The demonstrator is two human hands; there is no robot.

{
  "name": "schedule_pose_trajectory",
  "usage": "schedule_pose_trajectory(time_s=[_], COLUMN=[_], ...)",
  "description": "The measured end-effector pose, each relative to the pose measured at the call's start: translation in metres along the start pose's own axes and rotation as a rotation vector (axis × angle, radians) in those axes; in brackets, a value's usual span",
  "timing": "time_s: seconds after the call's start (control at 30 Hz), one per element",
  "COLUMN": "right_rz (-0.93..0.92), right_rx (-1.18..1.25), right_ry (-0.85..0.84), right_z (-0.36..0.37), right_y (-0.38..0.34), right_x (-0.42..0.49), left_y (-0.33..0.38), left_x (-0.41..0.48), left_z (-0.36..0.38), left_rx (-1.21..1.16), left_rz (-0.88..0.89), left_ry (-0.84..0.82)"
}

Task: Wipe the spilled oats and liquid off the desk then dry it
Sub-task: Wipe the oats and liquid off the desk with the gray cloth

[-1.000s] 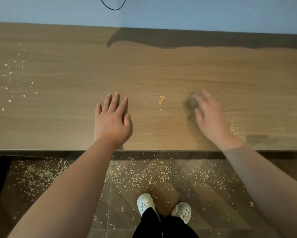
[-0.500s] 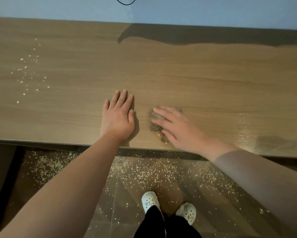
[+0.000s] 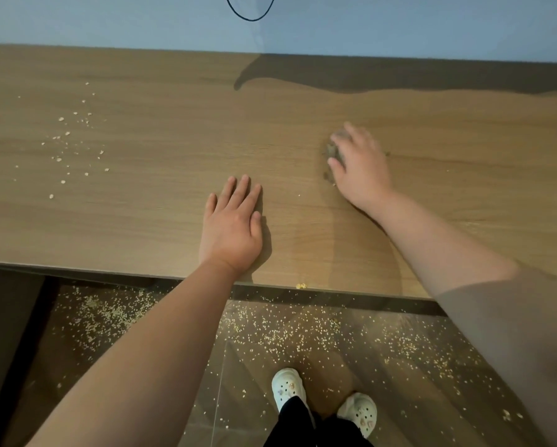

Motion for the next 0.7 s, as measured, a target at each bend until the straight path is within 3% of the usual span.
schedule_pose_trajectory(time_s=[0.13, 0.27, 0.5, 0.57, 0.7], right_rz=[-0.344, -0.445, -0.741, -0.645, -0.003], right_rx=[0.038, 0.098, 0.063, 0.081, 0.107], right_ry=[-0.177, -0.299, -0.279, -0.162, -0.029], right_z=[0.007, 0.012, 0.019, 0.003, -0.02], right_y=[-0.04, -0.053, -0.051, -0.039, 0.007], right_x=[-0.051, -0.105, -0.18, -0.173, -0.125], left_y=[-0.001, 0.0, 0.002, 0.002, 0.0], left_x=[0.0, 0.0, -0.001, -0.001, -0.002], left_z=[-0.001, -0.001, -0.003, -0.002, 0.002], left_rx=[-0.027, -0.029, -0.002, 0.005, 0.034], left_rz=[0.001, -0.008, -0.011, -0.008, -0.01], left_ry=[0.022, 0.015, 0.008, 0.008, 0.007])
Point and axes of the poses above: each hand's wrist, its own x-axis towards the middle knuckle, its own z-axis out of the palm, y = z × x, the point moved 2 cm from there along x, towards the middle knuckle, and after that the axes turned 3 degrees about x, right-handed, at the moved point
